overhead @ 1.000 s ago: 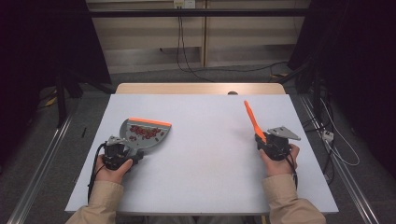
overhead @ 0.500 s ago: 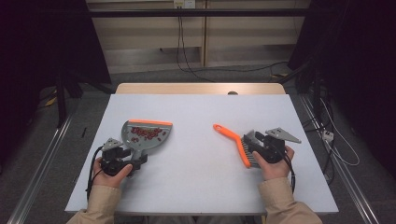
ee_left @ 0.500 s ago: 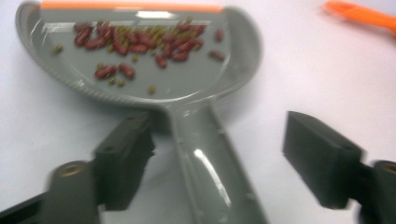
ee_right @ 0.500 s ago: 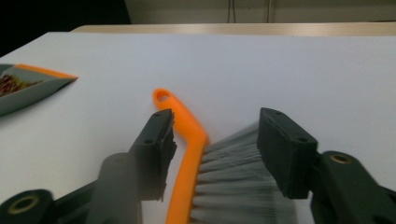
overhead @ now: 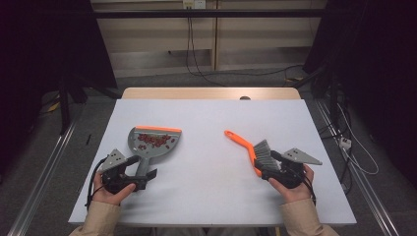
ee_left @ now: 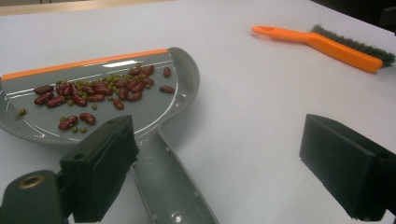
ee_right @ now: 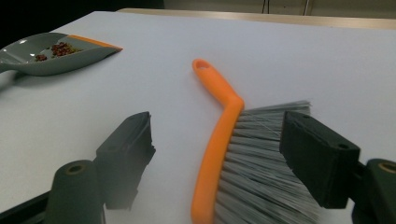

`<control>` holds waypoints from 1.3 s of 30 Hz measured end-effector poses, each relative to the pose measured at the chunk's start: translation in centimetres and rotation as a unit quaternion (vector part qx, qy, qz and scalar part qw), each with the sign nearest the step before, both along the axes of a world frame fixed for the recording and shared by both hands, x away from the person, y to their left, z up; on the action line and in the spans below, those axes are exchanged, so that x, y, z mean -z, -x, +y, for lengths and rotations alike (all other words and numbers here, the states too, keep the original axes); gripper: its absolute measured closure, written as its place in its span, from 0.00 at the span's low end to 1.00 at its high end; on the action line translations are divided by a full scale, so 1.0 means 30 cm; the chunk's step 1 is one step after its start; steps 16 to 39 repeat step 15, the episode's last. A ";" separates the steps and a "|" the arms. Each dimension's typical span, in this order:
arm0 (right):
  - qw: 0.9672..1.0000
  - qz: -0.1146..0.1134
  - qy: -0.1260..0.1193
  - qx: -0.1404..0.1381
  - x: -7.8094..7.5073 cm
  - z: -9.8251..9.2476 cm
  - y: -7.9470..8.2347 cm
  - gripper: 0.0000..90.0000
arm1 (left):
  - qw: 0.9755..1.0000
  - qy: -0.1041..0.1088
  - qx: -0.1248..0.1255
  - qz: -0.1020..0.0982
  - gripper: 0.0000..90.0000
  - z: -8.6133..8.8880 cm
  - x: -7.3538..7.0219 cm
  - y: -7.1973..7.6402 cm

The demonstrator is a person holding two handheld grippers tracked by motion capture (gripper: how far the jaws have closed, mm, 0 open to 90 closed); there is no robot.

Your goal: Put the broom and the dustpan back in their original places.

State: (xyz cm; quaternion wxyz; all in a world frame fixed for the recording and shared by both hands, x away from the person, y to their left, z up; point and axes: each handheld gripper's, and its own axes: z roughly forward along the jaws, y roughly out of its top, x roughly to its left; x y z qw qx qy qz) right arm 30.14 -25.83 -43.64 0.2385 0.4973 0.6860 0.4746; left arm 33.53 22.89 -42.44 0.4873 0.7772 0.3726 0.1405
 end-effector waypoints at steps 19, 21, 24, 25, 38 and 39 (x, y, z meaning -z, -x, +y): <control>1.000 -0.003 0.005 -0.013 0.036 -0.030 0.049 0.28 | 1.000 0.011 0.006 -0.006 0.09 0.024 0.022 0.013; 1.000 -0.003 0.005 -0.013 0.036 -0.030 0.049 0.28 | 1.000 0.011 0.006 -0.006 0.09 0.024 0.022 0.013; 1.000 -0.003 0.005 -0.013 0.036 -0.030 0.049 0.28 | 1.000 0.011 0.006 -0.006 0.09 0.024 0.022 0.013; 1.000 -0.003 0.005 -0.013 0.036 -0.030 0.049 0.28 | 1.000 0.011 0.006 -0.006 0.09 0.024 0.022 0.013; 1.000 -0.003 0.005 -0.013 0.036 -0.030 0.049 0.28 | 1.000 0.011 0.006 -0.006 0.09 0.024 0.022 0.013; 1.000 -0.003 0.005 -0.013 0.036 -0.030 0.049 0.28 | 1.000 0.011 0.006 -0.006 0.09 0.024 0.022 0.013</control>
